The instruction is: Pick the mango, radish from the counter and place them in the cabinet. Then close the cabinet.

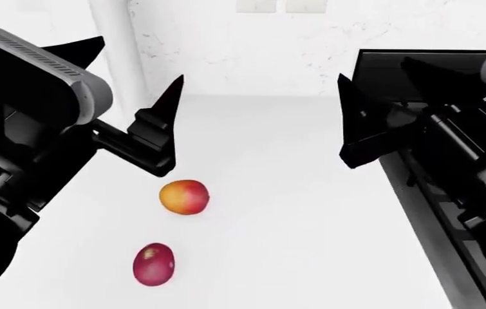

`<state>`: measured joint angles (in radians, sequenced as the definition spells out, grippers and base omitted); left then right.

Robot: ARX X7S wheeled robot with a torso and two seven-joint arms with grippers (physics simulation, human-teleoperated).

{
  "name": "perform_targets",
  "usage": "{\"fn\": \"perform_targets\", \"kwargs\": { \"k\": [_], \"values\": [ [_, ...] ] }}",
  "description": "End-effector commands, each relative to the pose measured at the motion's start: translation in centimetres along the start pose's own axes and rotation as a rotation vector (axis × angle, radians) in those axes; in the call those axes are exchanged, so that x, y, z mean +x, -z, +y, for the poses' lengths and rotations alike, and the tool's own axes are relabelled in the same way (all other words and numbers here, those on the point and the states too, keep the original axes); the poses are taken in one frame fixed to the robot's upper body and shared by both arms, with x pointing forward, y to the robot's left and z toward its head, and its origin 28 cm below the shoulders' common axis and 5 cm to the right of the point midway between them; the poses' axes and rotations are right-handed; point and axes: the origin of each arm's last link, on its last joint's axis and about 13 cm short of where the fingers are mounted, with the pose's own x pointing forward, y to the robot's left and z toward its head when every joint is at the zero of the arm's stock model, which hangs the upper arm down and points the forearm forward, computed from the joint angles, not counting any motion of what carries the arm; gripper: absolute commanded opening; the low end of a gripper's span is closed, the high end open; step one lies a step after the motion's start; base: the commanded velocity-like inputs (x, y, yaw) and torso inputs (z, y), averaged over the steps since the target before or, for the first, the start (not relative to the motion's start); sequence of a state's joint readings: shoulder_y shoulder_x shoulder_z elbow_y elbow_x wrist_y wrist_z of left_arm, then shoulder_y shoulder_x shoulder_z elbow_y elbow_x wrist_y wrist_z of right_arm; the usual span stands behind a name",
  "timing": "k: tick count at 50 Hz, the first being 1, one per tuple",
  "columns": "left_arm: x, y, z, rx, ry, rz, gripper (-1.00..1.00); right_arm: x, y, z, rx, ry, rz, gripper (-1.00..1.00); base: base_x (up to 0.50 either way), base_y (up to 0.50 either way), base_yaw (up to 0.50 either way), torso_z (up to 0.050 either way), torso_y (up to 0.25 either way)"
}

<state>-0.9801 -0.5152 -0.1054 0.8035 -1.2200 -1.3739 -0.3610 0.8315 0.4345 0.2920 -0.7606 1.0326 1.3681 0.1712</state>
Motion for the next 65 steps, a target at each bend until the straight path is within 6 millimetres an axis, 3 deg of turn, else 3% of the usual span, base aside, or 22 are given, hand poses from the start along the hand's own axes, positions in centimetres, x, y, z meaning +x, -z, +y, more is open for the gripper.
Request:
{"fn": "perform_targets", "kwargs": {
  "k": [1,34,43,65],
  "values": [
    [-0.1,0.2,0.0,-0.006,-0.005,-0.002,1.00,0.0,0.1,0.0,0.014,0.008,-0.002,1.00,0.00,0.00,-0.50,0.000,0.000],
    [-0.4,0.4,0.0,0.013,0.015,0.013,1.00,0.3,-0.2,0.0,0.004,0.003,-0.008,1.00,0.06,0.00,-0.06,0.000,0.000],
    [-2.5,0.6,-0.2,0.079,0.176,0.107,1.00,0.1,0.0,-0.1,-0.005,0.010,0.009,1.00,0.00,0.00,0.00,0.000,0.000],
    [-5.2,-0.1,2.3,0.062,0.295,0.285,1.00,0.1,0.0,-0.2,-0.012,0.017,0.020,1.00,0.00,0.00,0.00,0.000,0.000]
  ]
}}
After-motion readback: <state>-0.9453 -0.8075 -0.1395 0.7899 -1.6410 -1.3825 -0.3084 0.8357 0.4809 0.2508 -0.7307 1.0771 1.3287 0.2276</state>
